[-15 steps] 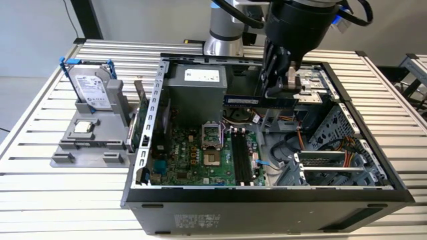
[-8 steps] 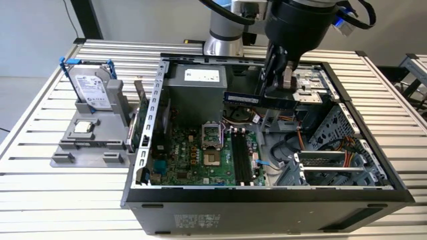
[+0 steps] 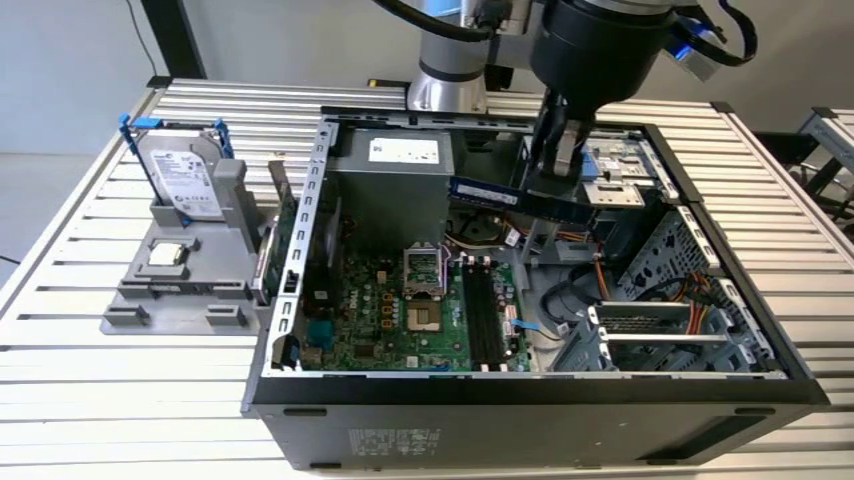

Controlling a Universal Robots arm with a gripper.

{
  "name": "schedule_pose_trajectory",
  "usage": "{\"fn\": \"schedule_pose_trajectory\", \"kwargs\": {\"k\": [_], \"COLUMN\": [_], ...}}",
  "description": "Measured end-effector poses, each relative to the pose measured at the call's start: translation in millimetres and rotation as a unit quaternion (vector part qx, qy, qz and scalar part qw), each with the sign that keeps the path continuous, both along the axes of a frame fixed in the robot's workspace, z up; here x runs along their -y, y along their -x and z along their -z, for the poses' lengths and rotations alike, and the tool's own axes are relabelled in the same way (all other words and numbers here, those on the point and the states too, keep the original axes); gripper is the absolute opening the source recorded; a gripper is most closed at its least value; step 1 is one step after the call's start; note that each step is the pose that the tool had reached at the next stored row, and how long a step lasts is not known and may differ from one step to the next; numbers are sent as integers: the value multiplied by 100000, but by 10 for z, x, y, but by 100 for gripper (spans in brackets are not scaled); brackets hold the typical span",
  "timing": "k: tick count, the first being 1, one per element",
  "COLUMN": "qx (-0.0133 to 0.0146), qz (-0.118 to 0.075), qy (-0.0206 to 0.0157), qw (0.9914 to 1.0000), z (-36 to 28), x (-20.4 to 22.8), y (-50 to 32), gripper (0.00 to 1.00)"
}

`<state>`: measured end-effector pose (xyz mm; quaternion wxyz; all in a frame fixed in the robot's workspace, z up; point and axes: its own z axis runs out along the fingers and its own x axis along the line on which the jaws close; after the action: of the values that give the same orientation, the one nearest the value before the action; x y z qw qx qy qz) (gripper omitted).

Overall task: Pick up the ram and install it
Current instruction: 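Insert the ram into the slot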

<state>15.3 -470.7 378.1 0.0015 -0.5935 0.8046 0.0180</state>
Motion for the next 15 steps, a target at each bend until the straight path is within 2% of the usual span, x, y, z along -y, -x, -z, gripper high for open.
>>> {"fn": "schedule_pose_trajectory", "kwargs": {"k": [4,8,11,15], "qx": [0,1,0,1], "qz": [3243,6474,8971,12300], "qy": [3,5,1,4], "qw": [99947,99790,99597,99241], "z": [0,0,0,0], "x": [0,0,0,0], "y": [0,0,0,0], "gripper": [0,0,0,0]}}
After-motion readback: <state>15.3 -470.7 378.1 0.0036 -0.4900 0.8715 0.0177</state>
